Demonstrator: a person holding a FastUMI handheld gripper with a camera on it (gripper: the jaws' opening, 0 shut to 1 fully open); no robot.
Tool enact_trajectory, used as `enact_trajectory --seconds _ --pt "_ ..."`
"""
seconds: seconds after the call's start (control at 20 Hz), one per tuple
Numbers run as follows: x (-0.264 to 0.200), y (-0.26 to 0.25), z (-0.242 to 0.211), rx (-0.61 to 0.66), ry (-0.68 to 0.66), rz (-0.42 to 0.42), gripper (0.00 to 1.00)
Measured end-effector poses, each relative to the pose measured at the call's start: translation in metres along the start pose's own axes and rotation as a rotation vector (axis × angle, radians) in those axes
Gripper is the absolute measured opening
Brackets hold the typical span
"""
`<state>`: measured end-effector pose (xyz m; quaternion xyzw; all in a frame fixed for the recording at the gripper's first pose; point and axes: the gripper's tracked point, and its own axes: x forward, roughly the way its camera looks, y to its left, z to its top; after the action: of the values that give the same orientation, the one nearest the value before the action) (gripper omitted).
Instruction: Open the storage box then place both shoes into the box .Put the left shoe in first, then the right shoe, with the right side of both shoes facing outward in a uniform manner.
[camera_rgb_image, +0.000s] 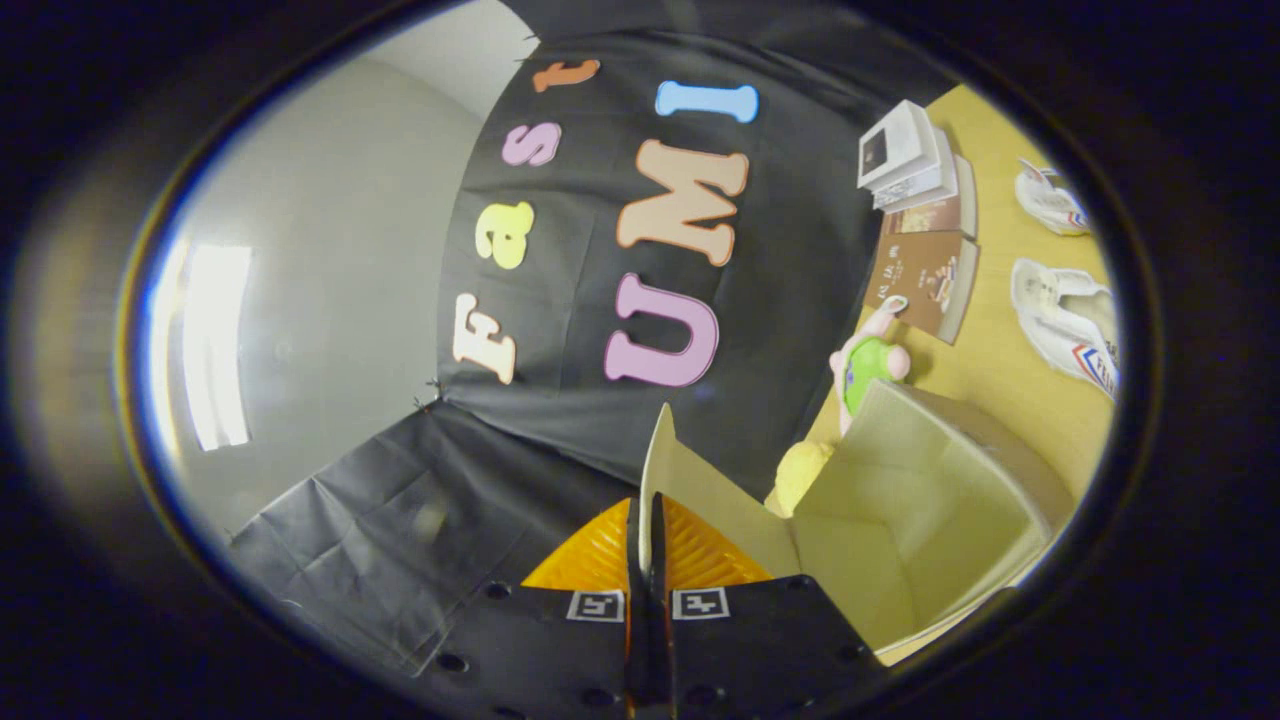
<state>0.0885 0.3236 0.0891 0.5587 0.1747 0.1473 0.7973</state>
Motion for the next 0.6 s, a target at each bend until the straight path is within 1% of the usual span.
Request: enact_trajectory --seconds 0.1,0.3,0.4,0.6 --pt "0.009 0.019 -0.019 -0.075 0.033 0.008 0.08" --pt "0.020 0.042 -0.067 -0.164 0.115 0.028 0.08" --pt "0.022 0.047 -0.090 -0.186 0.155 0.044 0.08" --pt "0.021 0.048 -0.130 -0.190 0.208 0.055 0.08"
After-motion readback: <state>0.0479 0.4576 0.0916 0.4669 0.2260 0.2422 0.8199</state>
